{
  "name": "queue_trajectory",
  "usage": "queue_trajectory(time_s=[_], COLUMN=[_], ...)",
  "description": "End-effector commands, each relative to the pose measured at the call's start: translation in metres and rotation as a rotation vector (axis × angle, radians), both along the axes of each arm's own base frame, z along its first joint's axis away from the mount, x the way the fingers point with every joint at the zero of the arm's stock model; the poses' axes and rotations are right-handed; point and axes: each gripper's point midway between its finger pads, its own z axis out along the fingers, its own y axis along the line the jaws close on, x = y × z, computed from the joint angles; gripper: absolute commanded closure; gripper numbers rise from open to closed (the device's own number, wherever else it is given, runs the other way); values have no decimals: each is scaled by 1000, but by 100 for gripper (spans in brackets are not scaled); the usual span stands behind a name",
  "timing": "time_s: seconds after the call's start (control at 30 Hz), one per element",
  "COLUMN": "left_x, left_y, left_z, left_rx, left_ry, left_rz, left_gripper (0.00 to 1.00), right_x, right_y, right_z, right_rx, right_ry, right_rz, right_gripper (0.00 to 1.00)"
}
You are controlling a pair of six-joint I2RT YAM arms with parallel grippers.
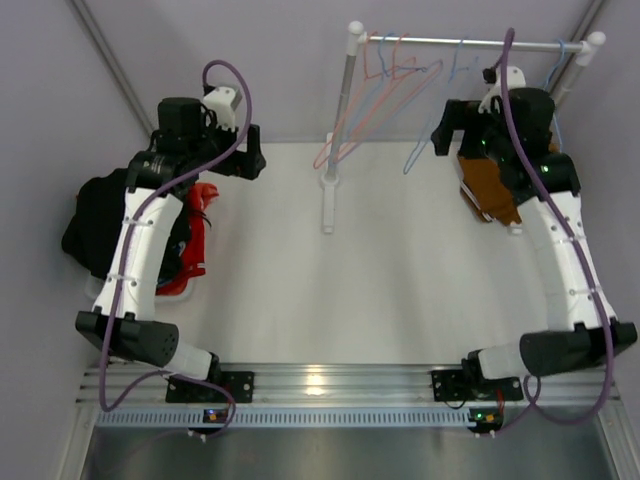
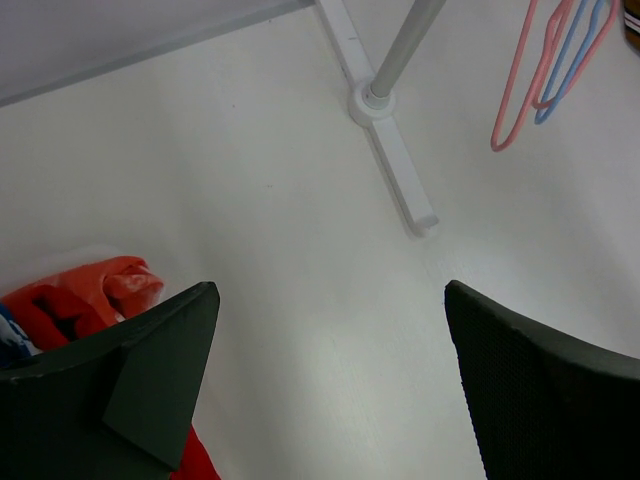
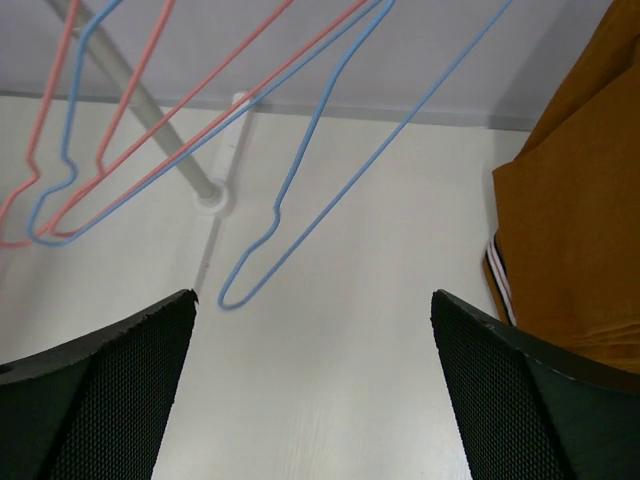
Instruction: Remove the trousers from the hanger
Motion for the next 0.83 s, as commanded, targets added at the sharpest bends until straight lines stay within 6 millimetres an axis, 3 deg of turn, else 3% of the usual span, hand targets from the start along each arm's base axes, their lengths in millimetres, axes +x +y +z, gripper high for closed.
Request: queue_trajectory(time_s=[0.0, 0.03, 0.07, 0.13, 0.17, 0.2, 0.23, 0.27, 0.33, 0.57, 0.8], left_x=[16, 17, 19, 19, 20, 15, 13, 13, 6, -4, -7], left_y=[-8, -8, -9, -7, -7, -5, -4, -3, 2, 16, 23], left_z=[3, -1, -7, -16, -25, -22, -23, -31, -29, -40, -22], left_rx=[-45, -65, -61, -39, -31, -25, -16, -5, 13, 54, 40], left_ry=[-12, 9, 27, 40, 49, 28, 18, 18, -5, 7, -53], left_rz=[17, 41, 48, 90, 100, 112, 120, 128, 149, 197, 236], left_gripper=[1, 1, 1, 1, 1, 1, 1, 1, 1, 1, 1], right_x=[-44, -49, -57, -84, -88, -94, -104, -106, -113, -121, -122], right_y=[11, 13, 14, 16, 16, 15, 7, 3, -10, -33, -36], right_z=[35, 16, 10, 10, -14, -19, -19, -38, -52, -55, -44], right_rx=[93, 100, 113, 143, 145, 160, 167, 171, 182, 187, 178], right_ry=[-149, -124, -119, -147, -108, -105, -123, -87, -75, -106, -133], right_rz=[89, 100, 107, 136, 136, 139, 117, 100, 54, -27, -37], right_gripper=[1, 0, 1, 1, 1, 0, 1, 1, 1, 0, 0])
